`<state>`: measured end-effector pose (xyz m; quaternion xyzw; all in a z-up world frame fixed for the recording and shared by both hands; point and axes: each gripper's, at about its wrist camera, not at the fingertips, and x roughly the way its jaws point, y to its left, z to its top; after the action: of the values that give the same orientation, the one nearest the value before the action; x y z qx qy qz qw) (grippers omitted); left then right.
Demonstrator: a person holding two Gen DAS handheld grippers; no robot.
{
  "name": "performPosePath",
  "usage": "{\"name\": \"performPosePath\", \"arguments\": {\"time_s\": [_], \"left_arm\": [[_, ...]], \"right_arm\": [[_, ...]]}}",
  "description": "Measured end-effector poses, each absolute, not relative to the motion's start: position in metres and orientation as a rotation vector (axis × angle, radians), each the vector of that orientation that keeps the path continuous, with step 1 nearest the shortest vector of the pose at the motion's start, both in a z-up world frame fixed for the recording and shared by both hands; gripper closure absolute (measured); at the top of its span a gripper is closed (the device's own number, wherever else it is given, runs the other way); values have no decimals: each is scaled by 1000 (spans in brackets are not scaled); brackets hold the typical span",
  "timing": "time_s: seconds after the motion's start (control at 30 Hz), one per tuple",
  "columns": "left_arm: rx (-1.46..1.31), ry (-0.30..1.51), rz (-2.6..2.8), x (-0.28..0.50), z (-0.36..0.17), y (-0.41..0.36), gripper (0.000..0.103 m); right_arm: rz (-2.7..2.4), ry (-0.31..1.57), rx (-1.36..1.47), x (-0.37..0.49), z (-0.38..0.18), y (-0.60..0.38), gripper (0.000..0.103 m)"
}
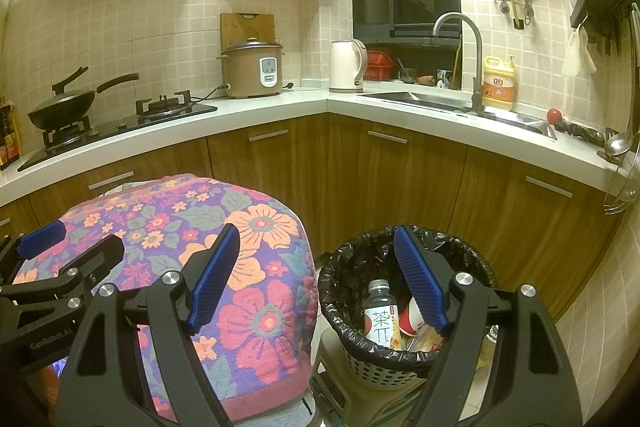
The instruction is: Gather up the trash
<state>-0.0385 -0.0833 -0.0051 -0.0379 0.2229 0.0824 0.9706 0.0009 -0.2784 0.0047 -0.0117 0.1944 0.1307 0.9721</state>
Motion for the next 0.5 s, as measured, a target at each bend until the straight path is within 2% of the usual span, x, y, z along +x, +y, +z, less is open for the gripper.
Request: {"name": "performPosePath", "arguments": {"time_s": [0.5], "left_arm": [[-74,451,162,-39,-6,-80,14]], "right_arm": [[267,393,-25,1,4,-279,26]]}}
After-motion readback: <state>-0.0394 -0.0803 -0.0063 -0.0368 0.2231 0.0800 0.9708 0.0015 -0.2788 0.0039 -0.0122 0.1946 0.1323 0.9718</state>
